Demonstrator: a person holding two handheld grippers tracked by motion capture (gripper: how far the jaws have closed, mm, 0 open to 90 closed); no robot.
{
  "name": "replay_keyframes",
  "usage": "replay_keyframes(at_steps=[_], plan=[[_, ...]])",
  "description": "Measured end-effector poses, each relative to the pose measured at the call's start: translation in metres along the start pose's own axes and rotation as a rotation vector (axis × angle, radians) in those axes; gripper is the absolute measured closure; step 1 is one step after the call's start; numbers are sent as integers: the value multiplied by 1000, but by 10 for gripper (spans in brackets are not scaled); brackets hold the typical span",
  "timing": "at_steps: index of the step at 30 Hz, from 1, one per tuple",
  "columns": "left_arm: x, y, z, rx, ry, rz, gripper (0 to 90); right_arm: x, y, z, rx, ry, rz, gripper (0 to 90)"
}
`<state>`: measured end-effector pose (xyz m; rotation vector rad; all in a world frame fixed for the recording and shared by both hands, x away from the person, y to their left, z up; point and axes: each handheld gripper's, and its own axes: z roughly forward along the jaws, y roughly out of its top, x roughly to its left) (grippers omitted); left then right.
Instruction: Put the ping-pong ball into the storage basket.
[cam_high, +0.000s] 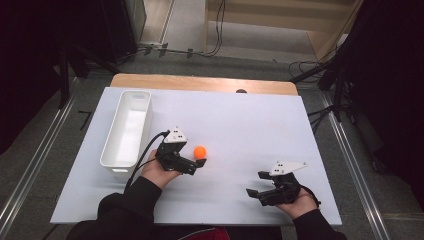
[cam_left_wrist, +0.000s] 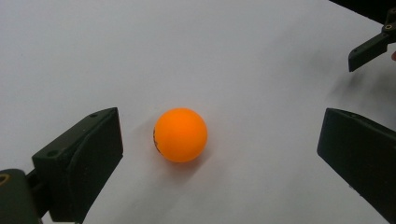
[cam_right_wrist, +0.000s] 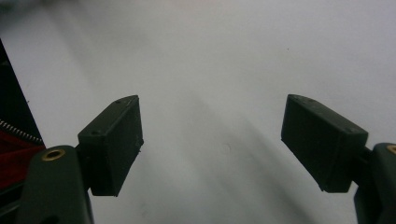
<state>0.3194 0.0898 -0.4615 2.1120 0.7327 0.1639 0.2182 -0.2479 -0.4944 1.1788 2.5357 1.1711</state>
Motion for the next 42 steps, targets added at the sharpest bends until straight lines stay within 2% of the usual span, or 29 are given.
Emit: replay_keyframes(at_steps=[8,16,21,41,42], plan=[[1,5,5,-5,7,5,6,0,0,1,-1,0,-3,193],[6,7,11,-4,14,-10,6,0,0,1,-1,2,-1,193],[6,11,16,-3,17,4,6,0,0,1,-2,5,-4,193],[12,17,30,-12,43,2,6,1,0,1,0,12,-2,193],[12,18,31,-1,43,17,6,1,0,1,-1,11,-5,193]])
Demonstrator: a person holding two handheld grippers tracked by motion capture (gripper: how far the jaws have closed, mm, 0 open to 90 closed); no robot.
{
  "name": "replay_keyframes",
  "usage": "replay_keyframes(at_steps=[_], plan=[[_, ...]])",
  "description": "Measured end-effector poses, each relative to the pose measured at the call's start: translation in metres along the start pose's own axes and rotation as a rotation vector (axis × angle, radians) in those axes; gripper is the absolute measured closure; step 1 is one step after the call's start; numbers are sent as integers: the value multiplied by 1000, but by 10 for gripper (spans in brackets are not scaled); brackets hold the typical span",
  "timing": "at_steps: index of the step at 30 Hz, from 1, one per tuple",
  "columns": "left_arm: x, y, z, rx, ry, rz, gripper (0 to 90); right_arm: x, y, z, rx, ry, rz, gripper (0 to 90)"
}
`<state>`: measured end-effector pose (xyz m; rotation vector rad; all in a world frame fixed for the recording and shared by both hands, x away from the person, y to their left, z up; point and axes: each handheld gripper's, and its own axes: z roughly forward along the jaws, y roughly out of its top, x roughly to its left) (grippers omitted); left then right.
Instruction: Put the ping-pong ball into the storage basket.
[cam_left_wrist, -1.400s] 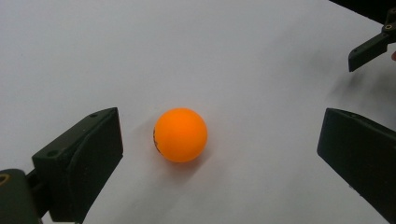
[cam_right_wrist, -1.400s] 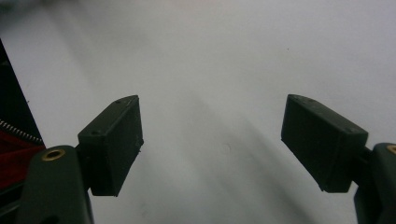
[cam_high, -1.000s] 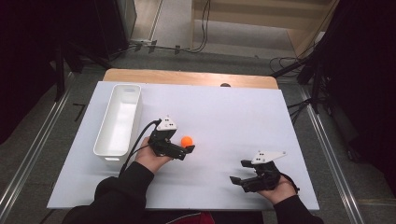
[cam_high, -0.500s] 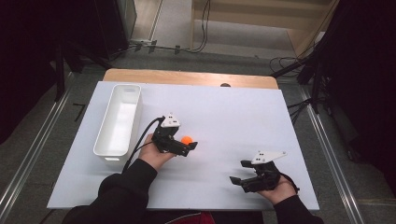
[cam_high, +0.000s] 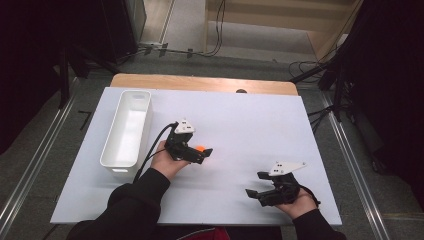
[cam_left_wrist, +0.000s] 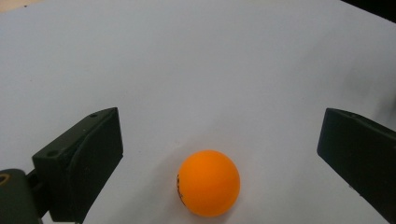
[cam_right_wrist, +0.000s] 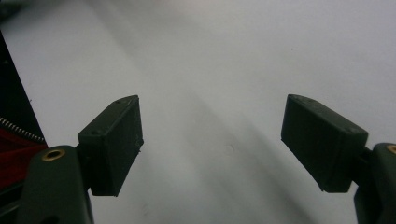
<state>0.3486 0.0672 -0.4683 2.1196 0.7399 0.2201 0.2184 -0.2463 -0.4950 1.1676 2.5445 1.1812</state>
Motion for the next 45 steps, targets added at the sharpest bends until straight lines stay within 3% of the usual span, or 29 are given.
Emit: replay_keyframes(at_steps=[8,14,29,45], plan=[[-2,1,2,-11,14,14,6,0,0,0,5,-3,-3,193],[-1,1,0,-23,-4,11,21,0,0,0,6,-4,-2,193],[1,-5,6,-7,-21,-13,21,1,0,1,4,-4,-7,193],[-2,-14,17,38,-28,-3,21,1,0,0,7,-3,-3,193]])
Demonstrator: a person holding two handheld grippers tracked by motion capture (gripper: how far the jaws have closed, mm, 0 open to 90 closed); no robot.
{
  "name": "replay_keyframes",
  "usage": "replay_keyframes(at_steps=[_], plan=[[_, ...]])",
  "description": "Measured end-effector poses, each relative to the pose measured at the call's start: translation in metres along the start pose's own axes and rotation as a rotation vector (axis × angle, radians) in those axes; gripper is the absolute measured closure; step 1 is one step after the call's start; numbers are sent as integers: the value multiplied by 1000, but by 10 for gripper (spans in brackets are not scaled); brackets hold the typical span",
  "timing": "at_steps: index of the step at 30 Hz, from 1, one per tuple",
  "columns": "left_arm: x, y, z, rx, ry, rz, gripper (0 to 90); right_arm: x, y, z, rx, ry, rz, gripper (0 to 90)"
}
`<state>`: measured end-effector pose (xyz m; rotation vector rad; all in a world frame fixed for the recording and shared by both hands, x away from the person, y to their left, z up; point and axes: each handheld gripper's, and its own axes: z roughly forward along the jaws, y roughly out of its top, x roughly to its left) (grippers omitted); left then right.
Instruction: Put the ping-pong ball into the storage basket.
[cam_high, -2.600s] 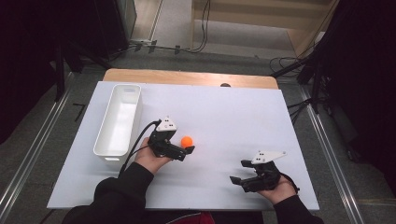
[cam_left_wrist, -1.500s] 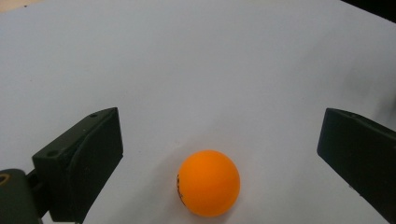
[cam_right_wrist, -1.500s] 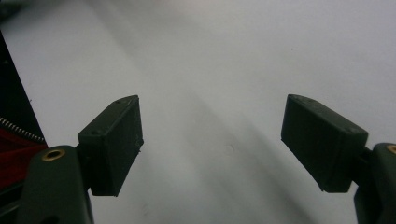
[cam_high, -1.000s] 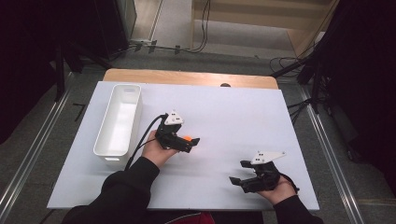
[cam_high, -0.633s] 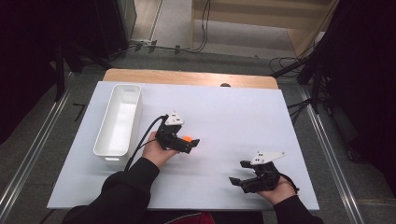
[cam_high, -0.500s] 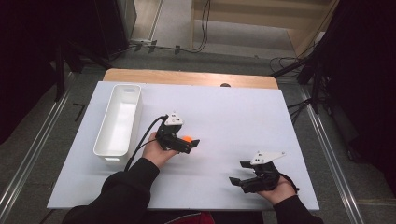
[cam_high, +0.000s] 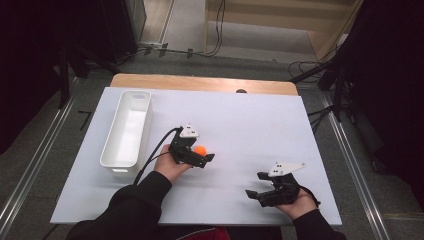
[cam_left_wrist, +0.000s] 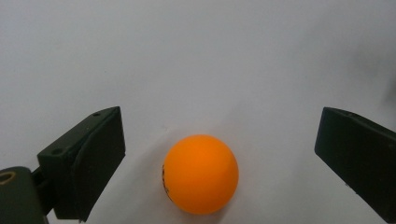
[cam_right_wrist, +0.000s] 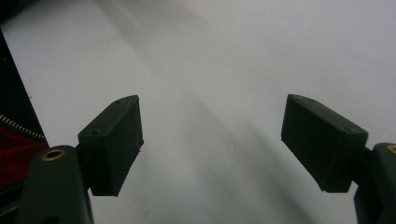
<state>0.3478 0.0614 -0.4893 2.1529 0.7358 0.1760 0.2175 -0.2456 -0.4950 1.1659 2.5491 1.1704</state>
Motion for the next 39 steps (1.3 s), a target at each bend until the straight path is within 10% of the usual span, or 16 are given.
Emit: replay_keyframes(at_steps=[15,39], plan=[[4,-11,6,23,-14,-48,21,0,0,0,-1,3,-3,193],[-5,-18,19,114,82,59,21,-1,0,-1,-3,-2,-3,193]])
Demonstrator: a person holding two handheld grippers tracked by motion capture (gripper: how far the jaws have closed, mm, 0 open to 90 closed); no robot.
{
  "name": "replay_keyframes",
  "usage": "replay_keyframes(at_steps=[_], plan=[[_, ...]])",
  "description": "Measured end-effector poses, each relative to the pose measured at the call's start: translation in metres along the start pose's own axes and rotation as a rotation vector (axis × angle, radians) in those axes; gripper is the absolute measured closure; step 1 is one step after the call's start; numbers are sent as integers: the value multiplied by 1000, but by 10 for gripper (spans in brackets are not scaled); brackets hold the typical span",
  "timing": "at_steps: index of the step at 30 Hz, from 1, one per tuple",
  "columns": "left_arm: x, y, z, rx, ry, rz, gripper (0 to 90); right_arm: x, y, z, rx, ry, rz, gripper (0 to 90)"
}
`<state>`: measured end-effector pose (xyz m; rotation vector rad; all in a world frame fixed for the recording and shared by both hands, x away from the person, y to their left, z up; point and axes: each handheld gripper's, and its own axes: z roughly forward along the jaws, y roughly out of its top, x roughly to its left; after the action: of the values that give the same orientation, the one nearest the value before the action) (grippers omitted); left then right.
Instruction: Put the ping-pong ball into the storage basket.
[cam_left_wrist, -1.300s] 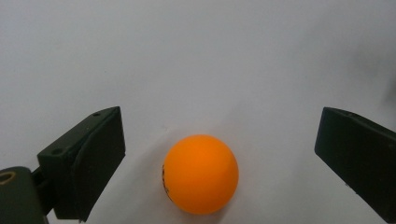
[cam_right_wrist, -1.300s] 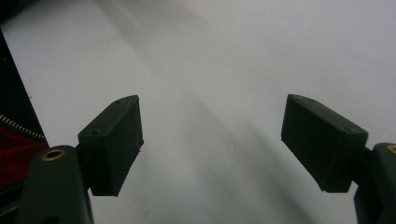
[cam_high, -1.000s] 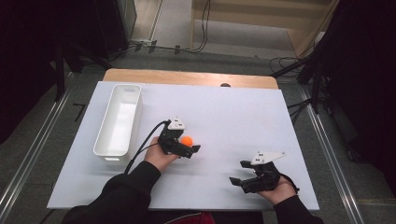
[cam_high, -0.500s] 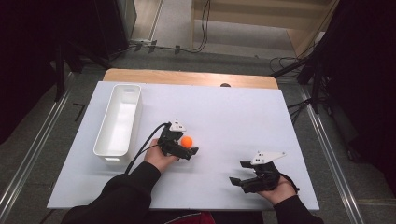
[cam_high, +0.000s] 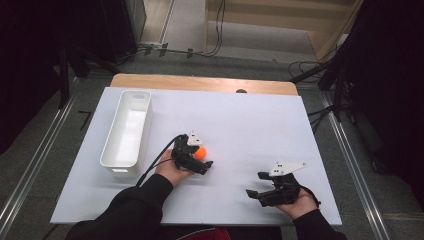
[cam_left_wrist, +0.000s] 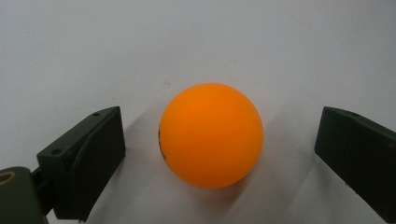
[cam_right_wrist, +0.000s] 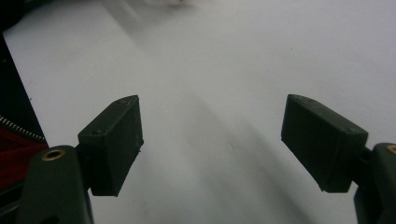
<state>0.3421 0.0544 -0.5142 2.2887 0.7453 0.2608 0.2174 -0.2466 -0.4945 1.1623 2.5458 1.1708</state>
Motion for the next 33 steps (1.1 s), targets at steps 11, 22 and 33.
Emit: replay_keyframes(at_steps=[11,22,33], plan=[[-2,-1,-1,-2,46,16,81,1,0,0,3,0,1,193],[-2,0,-6,-18,52,15,320,0,0,-1,3,-6,-4,193],[1,0,-9,-16,58,4,483,1,0,-1,4,-7,-5,193]])
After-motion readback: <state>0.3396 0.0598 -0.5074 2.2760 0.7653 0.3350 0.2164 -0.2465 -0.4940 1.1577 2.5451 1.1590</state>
